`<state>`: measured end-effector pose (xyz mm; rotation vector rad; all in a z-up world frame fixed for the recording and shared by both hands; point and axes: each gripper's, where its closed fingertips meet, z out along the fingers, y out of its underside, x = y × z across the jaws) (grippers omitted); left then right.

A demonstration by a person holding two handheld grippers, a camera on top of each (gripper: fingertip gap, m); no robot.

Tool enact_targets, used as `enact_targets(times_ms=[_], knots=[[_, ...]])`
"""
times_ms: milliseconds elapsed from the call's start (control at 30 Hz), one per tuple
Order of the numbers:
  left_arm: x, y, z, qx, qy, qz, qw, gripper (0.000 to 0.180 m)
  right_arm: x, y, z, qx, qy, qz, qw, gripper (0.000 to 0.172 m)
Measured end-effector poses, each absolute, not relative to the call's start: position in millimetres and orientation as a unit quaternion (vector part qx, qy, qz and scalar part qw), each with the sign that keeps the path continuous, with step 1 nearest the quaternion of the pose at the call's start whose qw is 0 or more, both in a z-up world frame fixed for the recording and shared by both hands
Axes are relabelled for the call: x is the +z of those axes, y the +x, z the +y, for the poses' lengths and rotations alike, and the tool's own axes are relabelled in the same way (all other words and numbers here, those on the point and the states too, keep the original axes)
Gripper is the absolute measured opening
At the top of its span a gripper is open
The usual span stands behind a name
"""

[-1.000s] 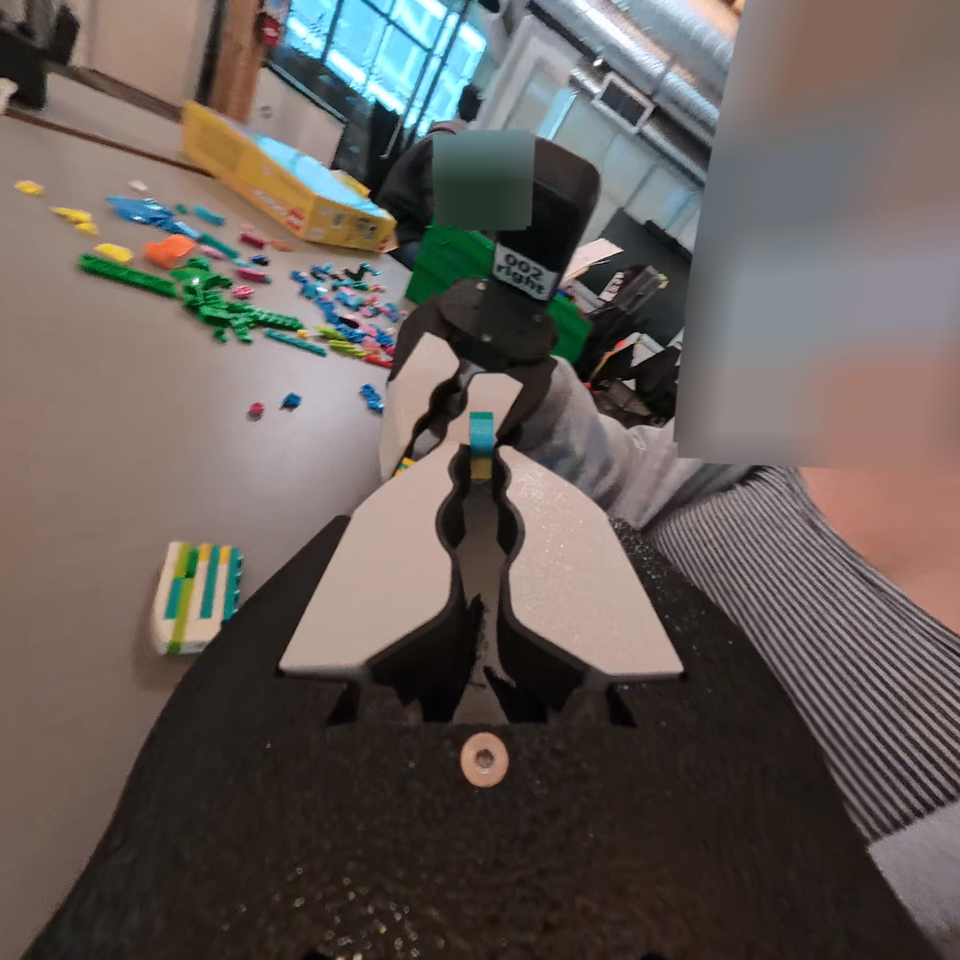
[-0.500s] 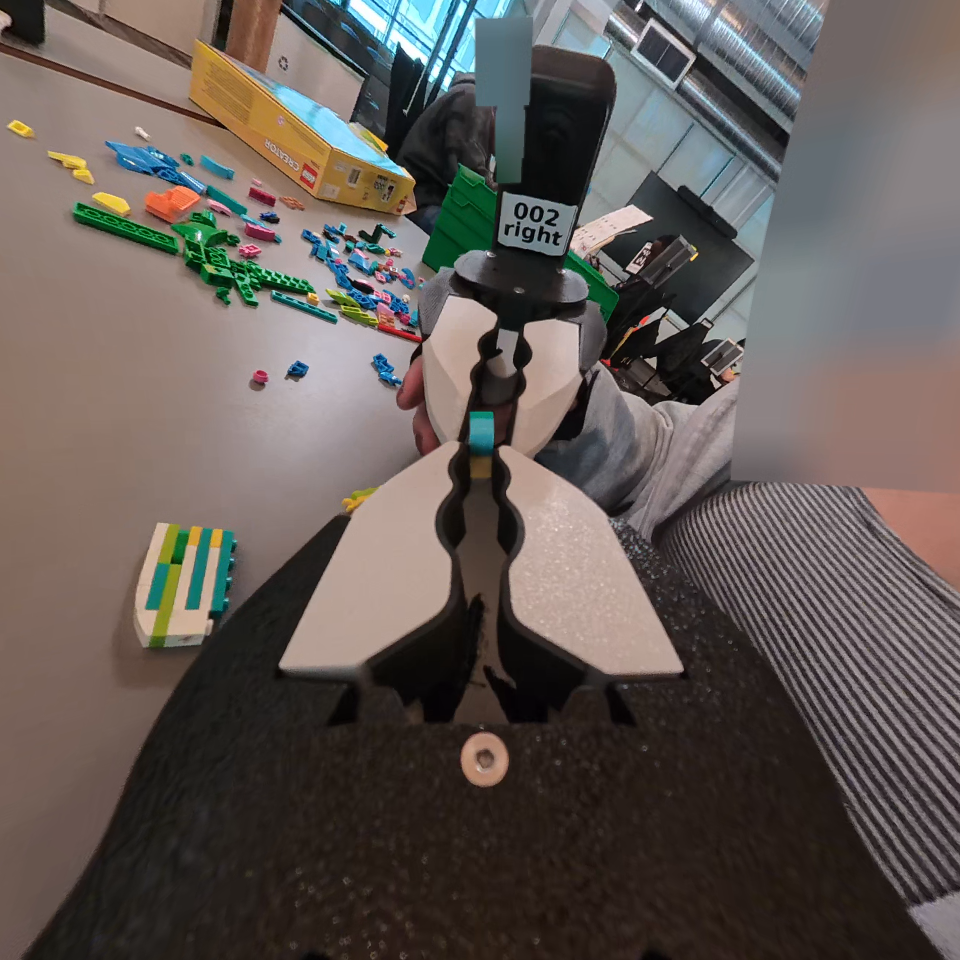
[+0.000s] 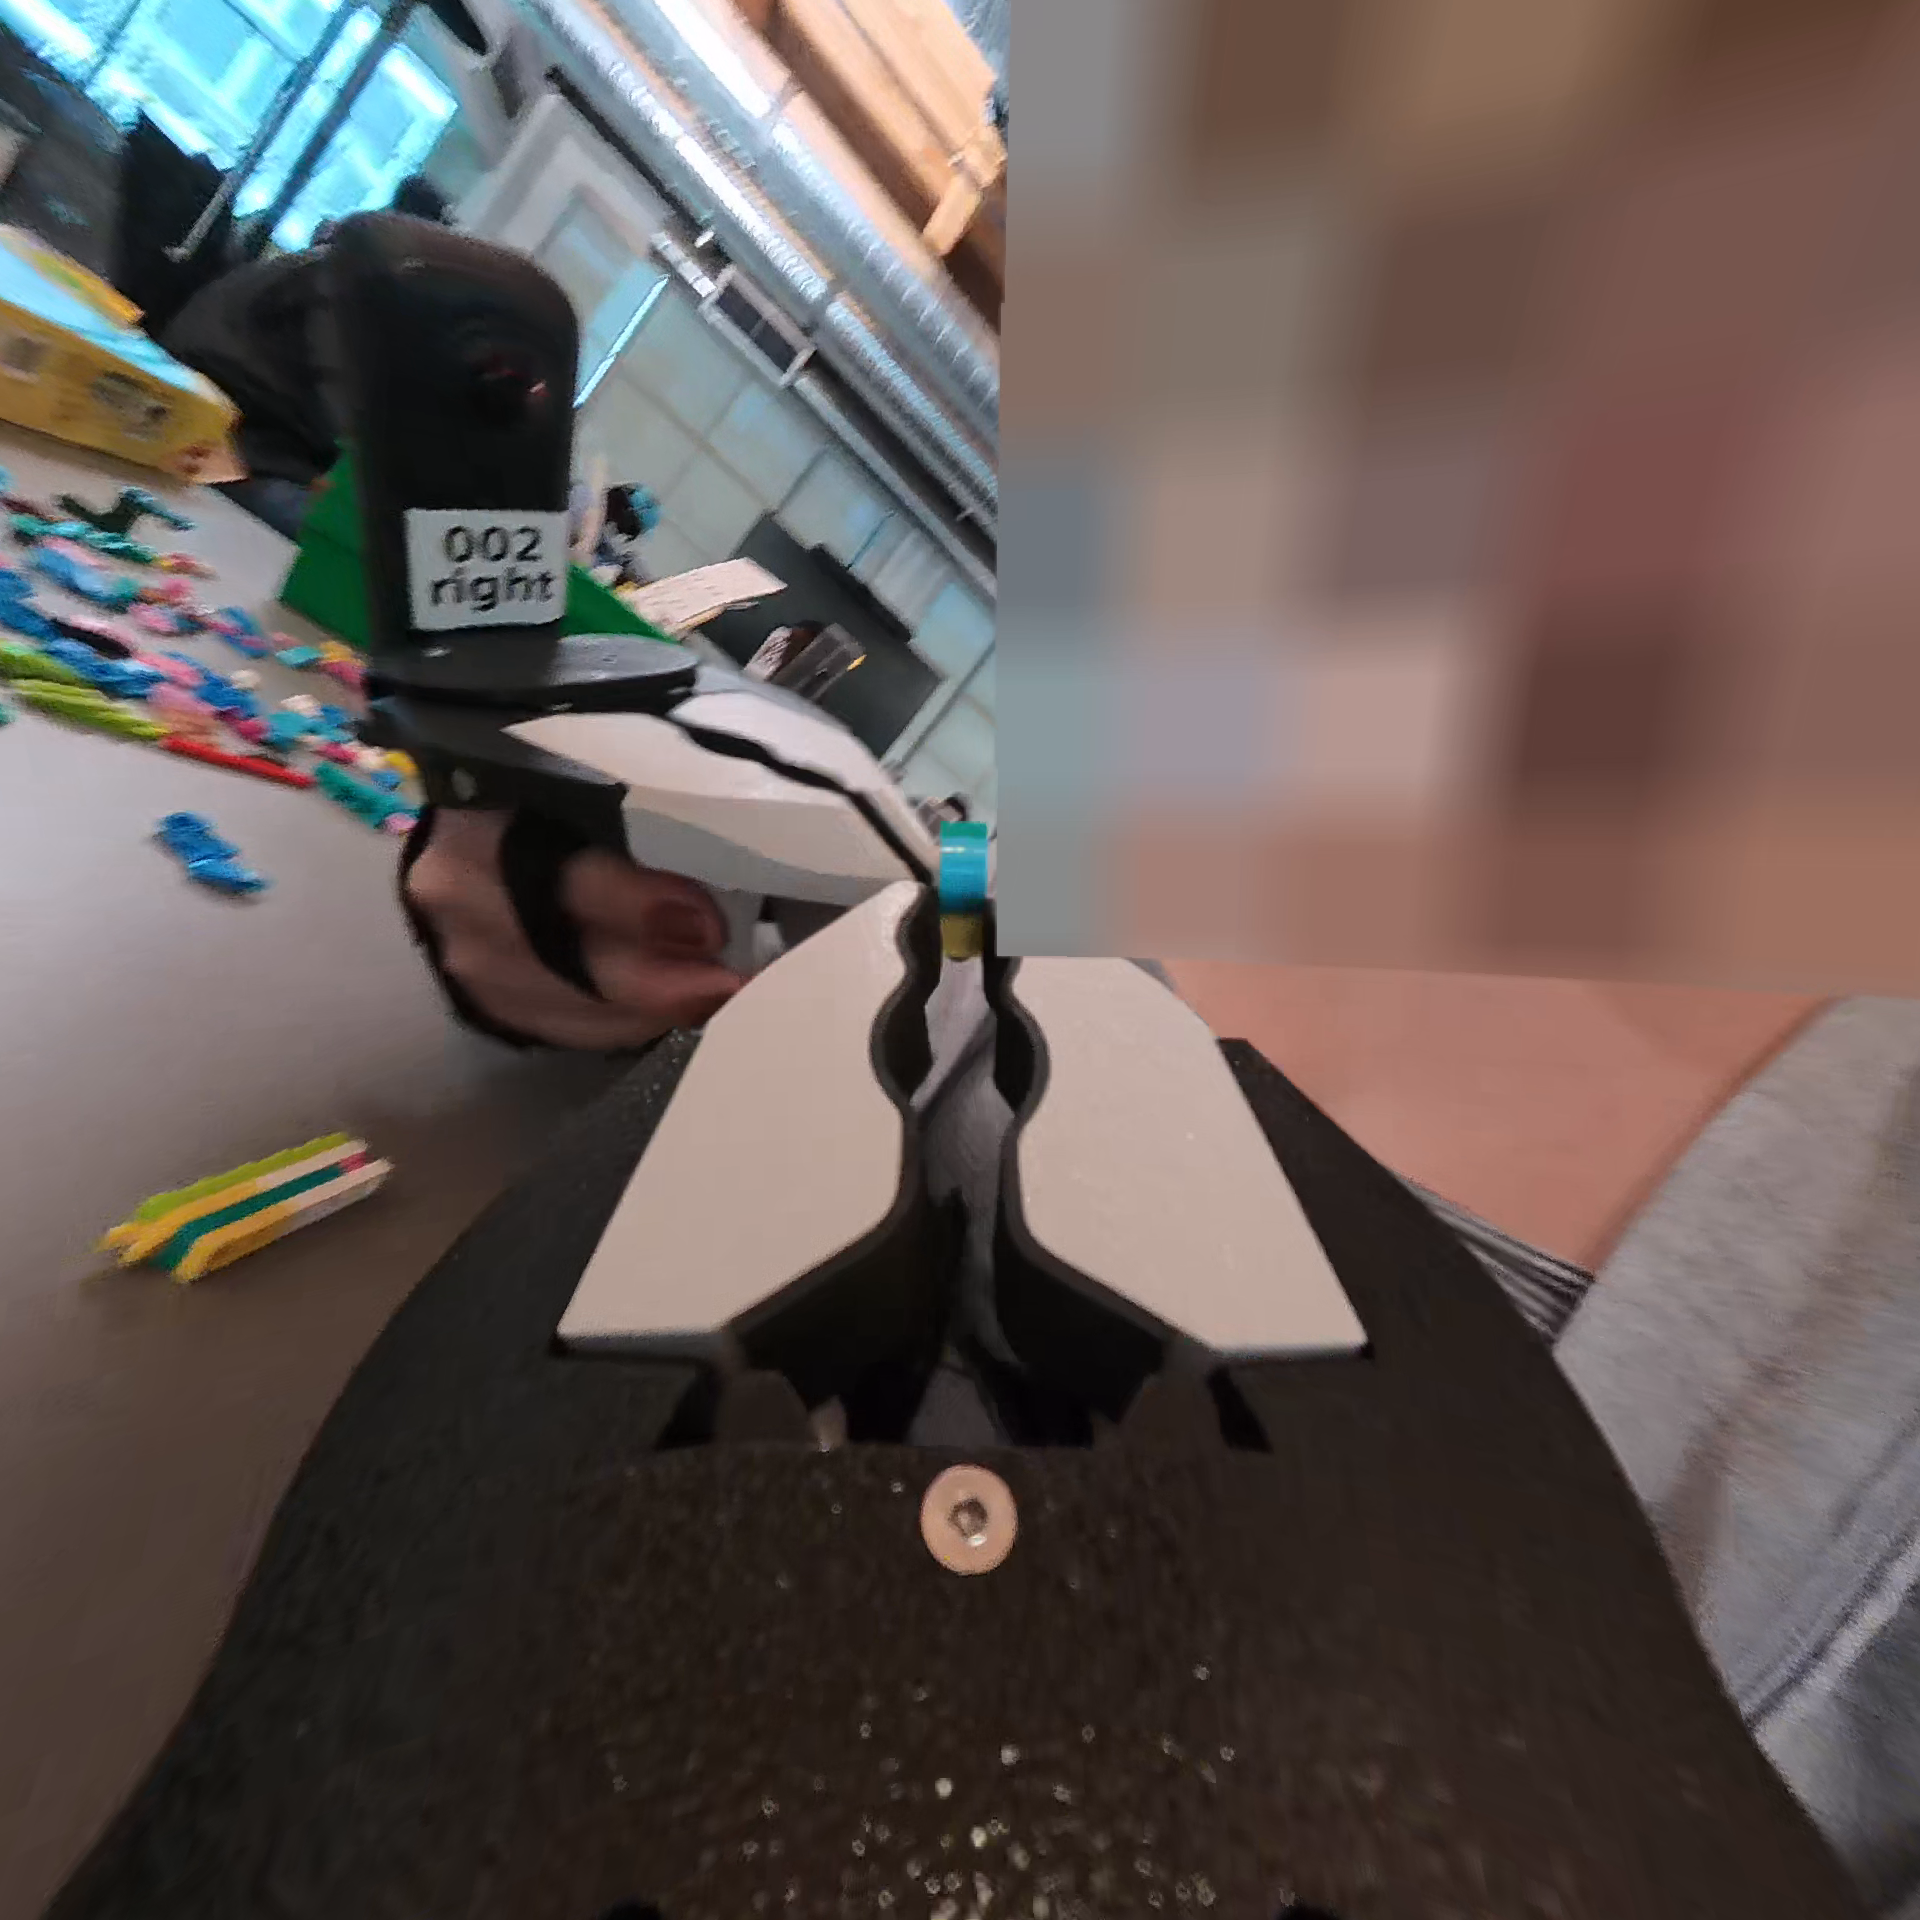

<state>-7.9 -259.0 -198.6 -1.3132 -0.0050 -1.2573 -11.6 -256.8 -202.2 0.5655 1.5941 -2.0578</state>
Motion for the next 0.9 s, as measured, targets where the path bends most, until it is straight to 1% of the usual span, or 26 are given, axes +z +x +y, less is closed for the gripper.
enact_targets(times_ms=[33, 100, 200, 300, 333, 400, 500, 533, 600, 667, 733, 800, 900], knots=[[-196.3, -9.9, -258.7, -0.553, -0.560, -0.010, 0.616, 0.008, -201.7, -11.1, -255.8, -0.751, 0.205, 0.580, 0.239, 0.000], [-202.6, -15.9, -254.4, -0.529, -0.579, -0.025, 0.619, 0.007, -208.5, -16.2, -255.1, -0.742, 0.218, 0.597, 0.213, 0.000], [-223.4, -25.6, -246.0, -0.429, -0.661, -0.040, 0.615, 0.007, -216.7, -36.4, -247.0, -0.734, 0.270, 0.605, 0.150, 0.000], [-236.9, -30.2, -241.7, -0.334, -0.724, -0.030, 0.603, 0.008, -218.4, -40.2, -243.0, -0.727, 0.283, 0.609, 0.143, 0.022], [-238.1, -31.8, -240.7, -0.314, -0.734, -0.030, 0.602, 0.008, -222.2, -41.6, -243.4, -0.719, 0.287, 0.619, 0.133, 0.023], [-242.2, -34.2, -239.2, -0.279, -0.753, -0.029, 0.595, 0.008, -229.0, -41.4, -246.2, -0.703, 0.285, 0.641, 0.114, 0.022], [-245.4, -33.6, -237.9, -0.253, -0.767, -0.024, 0.589, 0.008, -233.4, -43.5, -248.4, -0.693, 0.285, 0.657, 0.082, 0.007], [-245.9, -33.1, -237.9, -0.246, -0.770, -0.021, 0.588, 0.008, -234.1, -43.7, -248.4, -0.690, 0.283, 0.663, 0.073, 0.007], [-237.3, -23.3, -240.4, -0.281, -0.749, 0.002, 0.600, 0.008, -229.3, -36.6, -249.9, -0.694, 0.258, 0.668, 0.074, 0.006], [-220.3, -8.9, -245.3, -0.362, -0.700, 0.022, 0.616, 0.007, -214.5, -22.3, -252.0, -0.722, 0.221, 0.644, 0.123, 0.006], [-210.6, -3.8, -247.7, -0.408, -0.664, 0.027, 0.626, 0.007, -203.3, -11.5, -251.1, -0.747, 0.191, 0.613, 0.173, 0.006], [-203.5, -6.5, -250.4, -0.430, -0.640, 0.021, 0.637, 0.007, -203.5, -8.7, -250.3, -0.750, 0.182, 0.608, 0.185, 0.006], [-208.6, -15.8, -249.6, -0.396, -0.658, 0.008, 0.640, 0.007, -202.0, -13.7, -249.0, -0.756, 0.189, 0.604, 0.166, 0.006]])
